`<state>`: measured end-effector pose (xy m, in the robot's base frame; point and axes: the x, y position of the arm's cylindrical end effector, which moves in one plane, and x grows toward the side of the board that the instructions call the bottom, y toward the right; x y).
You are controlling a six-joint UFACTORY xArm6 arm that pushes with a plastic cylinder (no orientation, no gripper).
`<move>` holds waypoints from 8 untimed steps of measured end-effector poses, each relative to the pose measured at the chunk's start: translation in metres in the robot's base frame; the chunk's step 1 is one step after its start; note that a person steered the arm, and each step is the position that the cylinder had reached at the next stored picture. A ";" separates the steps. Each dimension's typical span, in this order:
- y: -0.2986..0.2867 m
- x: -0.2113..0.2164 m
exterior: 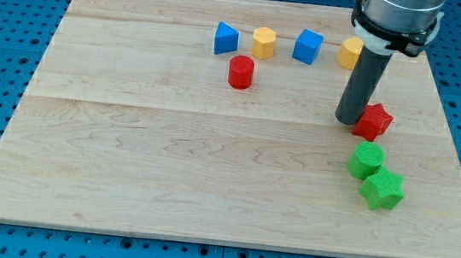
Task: Arrange the red blocks and green blocks in a vertical line
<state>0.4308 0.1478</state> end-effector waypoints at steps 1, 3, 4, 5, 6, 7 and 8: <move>-0.042 0.007; -0.034 0.092; -0.013 0.086; 0.013 0.079; 0.008 0.069; -0.049 0.075; -0.131 0.061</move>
<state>0.4913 0.0172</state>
